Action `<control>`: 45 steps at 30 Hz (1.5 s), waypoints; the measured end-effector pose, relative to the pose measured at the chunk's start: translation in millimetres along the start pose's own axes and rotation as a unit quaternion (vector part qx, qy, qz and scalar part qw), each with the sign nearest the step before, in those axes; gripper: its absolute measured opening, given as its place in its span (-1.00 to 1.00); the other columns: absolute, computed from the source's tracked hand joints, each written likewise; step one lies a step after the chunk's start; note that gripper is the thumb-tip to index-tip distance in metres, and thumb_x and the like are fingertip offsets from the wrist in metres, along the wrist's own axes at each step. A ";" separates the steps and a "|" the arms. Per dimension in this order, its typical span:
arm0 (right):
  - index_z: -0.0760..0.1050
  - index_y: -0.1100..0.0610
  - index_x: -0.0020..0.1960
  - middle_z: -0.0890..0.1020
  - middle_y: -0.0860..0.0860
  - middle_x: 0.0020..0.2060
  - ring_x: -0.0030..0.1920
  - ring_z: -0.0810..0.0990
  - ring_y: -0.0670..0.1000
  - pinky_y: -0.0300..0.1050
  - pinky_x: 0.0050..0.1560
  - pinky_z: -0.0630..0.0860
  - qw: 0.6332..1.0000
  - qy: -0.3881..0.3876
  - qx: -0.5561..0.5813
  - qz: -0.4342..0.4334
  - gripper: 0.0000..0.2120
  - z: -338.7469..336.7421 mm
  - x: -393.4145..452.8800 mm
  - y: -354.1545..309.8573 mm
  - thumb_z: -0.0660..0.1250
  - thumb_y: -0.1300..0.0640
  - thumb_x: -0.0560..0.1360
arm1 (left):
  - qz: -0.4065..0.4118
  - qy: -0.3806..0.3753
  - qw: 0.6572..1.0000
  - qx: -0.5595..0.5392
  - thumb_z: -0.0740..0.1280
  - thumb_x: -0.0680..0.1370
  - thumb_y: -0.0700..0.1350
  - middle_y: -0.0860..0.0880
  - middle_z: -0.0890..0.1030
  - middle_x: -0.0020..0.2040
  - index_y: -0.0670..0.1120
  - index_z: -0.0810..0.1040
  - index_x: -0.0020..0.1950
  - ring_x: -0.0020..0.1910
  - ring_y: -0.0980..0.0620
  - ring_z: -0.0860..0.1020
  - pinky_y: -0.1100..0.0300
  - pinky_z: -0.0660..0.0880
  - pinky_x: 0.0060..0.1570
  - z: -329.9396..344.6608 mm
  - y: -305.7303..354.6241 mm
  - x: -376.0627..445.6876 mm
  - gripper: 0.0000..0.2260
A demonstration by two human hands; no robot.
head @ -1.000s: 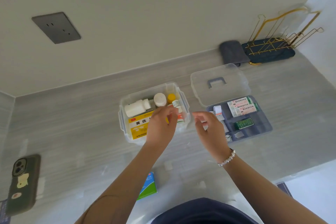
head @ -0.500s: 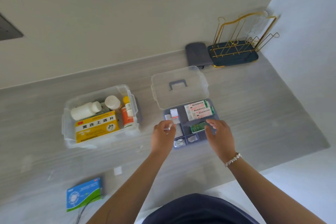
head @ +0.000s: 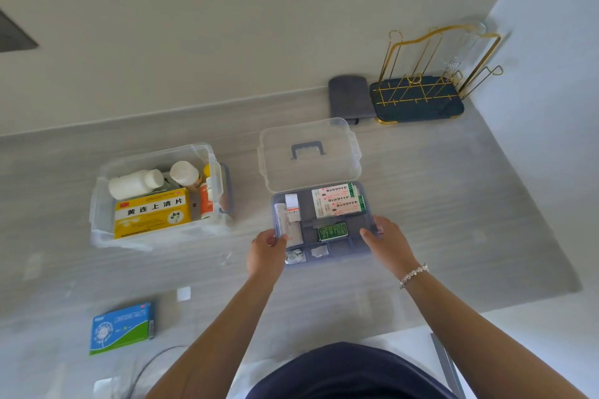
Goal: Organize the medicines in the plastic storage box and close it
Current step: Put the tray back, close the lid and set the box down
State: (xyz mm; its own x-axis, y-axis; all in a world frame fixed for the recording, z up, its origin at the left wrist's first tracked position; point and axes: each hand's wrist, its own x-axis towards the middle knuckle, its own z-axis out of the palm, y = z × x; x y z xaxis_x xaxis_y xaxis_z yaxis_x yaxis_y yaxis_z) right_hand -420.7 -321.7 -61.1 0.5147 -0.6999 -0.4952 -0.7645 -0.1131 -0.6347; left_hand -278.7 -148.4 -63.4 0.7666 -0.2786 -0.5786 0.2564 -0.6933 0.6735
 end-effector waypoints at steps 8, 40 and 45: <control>0.48 0.12 0.12 0.54 -0.05 -0.12 -0.16 0.52 -0.06 -0.30 -0.32 0.36 0.989 0.102 0.105 -0.007 -0.77 -7.2 -18.8 -20.3 0.31 0.13 0.47 | 0.043 0.029 0.997 -0.060 0.36 0.49 -0.04 -0.06 0.63 0.06 -0.08 0.50 0.21 0.00 -0.11 0.61 0.02 0.61 -0.04 -29.6 17.1 -18.1 -0.68; 0.58 0.22 0.06 0.61 0.00 -0.15 -0.13 0.56 -0.04 -0.33 -0.23 0.38 0.973 0.125 0.154 -0.117 -0.78 169.1 -33.3 -258.2 0.35 0.15 0.46 | 0.104 0.115 0.967 -0.204 0.39 0.46 -0.19 0.11 0.66 -0.15 0.05 0.62 0.09 -0.21 0.23 0.61 0.33 0.50 -0.21 -312.3 -31.4 72.4 -0.76; 0.59 0.21 0.02 0.63 0.01 -0.17 -0.18 0.54 -0.07 -0.34 -0.27 0.37 0.977 0.143 0.122 -0.097 -0.79 179.8 -26.5 -252.7 0.37 0.12 0.45 | 0.083 0.101 0.974 -0.183 0.40 0.45 -0.18 0.17 0.66 -0.18 -0.06 0.61 0.15 -0.14 0.10 0.64 0.12 0.57 -0.03 -310.6 -42.0 87.7 -0.73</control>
State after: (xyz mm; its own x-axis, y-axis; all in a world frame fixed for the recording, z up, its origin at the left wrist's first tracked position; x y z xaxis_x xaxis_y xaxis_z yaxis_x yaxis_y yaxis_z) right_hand -171.4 -147.8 5.8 0.4836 -0.8549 -0.1877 -0.5298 -0.1152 -0.8403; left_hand -39.4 62.8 0.5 0.9065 -0.2048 -0.3693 0.2823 -0.3563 0.8907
